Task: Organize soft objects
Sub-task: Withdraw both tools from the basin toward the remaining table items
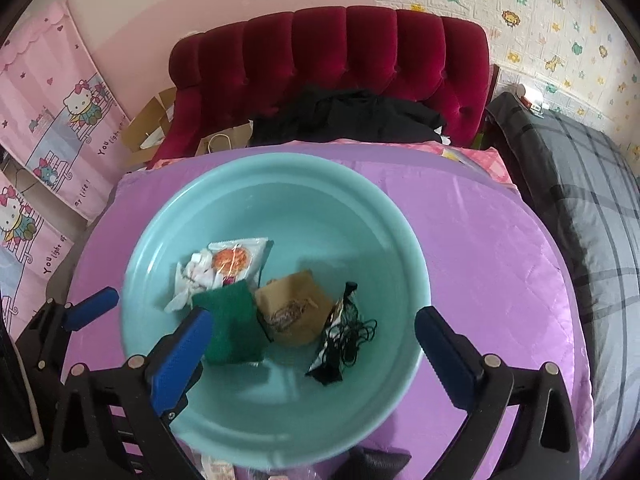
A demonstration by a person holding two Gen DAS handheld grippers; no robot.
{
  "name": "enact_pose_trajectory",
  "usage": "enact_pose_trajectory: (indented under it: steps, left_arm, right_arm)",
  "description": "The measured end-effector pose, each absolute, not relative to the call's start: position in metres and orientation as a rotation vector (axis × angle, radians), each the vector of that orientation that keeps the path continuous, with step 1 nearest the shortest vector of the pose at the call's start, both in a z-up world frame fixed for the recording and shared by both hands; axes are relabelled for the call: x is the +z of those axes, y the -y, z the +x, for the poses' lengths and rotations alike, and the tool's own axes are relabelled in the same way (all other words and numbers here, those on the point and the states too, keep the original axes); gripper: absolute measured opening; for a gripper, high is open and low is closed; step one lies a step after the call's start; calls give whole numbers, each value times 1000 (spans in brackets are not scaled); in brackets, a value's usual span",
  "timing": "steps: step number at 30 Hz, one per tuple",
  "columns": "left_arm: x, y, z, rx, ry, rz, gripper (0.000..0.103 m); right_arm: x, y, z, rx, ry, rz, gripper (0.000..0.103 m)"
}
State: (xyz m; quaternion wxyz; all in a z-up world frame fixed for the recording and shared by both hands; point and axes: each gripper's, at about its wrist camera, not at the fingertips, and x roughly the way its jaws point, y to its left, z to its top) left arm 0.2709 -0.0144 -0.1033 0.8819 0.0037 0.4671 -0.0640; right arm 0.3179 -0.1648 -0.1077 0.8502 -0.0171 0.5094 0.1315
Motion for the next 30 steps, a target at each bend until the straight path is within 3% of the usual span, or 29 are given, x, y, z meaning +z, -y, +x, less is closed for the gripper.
enact_pose_trajectory:
  steps: [30]
  left_arm:
    - [-65,23,133,-67,-904,45,103]
  right_arm:
    - [-72,201,179,285,-1000,-86,103]
